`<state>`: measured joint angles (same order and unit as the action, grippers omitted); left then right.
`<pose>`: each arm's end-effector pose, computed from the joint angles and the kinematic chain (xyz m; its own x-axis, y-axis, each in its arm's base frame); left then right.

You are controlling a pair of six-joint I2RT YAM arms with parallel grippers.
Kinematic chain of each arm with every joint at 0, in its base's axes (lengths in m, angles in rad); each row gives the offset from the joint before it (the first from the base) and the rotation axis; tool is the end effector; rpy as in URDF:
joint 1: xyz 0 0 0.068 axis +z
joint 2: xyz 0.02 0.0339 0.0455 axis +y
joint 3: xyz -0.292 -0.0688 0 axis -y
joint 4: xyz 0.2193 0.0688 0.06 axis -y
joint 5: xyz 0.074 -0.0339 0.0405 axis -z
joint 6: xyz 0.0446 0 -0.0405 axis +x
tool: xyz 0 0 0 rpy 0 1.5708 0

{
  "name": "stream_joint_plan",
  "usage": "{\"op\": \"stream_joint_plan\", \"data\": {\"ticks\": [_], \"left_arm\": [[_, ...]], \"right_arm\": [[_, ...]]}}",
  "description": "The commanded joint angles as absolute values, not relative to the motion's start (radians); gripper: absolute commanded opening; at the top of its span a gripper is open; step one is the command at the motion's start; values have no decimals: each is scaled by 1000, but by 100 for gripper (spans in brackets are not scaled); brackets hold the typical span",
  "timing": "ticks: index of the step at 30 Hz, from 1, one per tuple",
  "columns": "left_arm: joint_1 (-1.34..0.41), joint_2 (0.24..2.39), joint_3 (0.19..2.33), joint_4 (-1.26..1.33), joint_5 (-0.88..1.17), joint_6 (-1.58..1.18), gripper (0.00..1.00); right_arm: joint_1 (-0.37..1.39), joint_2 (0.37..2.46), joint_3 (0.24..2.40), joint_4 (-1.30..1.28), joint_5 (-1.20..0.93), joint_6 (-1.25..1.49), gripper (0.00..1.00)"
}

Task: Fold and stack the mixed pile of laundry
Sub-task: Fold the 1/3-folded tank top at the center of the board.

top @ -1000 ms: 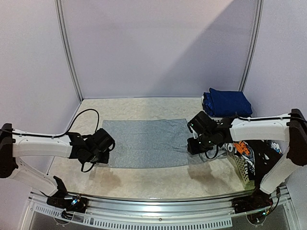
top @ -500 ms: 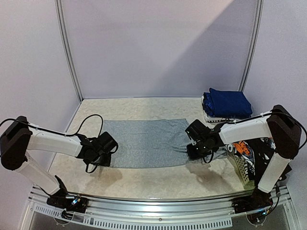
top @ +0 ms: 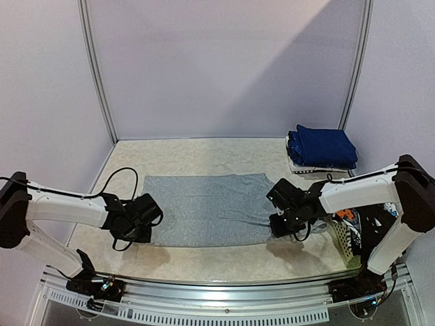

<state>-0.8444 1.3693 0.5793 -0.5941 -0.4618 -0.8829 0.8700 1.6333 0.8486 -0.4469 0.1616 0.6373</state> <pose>0.1342 -0.1211 0.1741 -0.8890 -0.0408 -0.4561 -0.1142 0.9843 0.1346 0.1829 0.2056 0.1811 -0.9171 -0.1763 -0.3577 -0.2167 0.9733 0.0760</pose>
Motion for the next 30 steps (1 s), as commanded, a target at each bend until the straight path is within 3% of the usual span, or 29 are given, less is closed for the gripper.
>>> {"op": "stream_joint_plan", "data": {"ticks": [1,6,10,14,19,22,27,30], "left_arm": [[-845,1347,663,-708,-530,-861,27],[-797,1327,792,-705,-601,-756,32],[-725,1295,830,-584,-610,-616,37],[-624,1321,852,-460,-552,-466,38],[-482,1393,883,-345,-381,-381,39],[-396,1463,918,-319,-267,-382,40],[-326,1590,974,-276,-208,-372,64],[-294,1657,1009,-257,-174,-366,67]], "right_arm": [[871,1604,955,-625,225,618,32],[825,1598,1115,-636,240,541,41],[752,1615,1190,-568,231,482,65],[675,1664,1249,-496,174,426,75],[567,1759,1319,-409,44,371,75],[487,1845,1381,-387,-127,383,67],[426,2005,1514,-421,-241,368,64],[409,2094,1581,-446,-264,350,62]]}}
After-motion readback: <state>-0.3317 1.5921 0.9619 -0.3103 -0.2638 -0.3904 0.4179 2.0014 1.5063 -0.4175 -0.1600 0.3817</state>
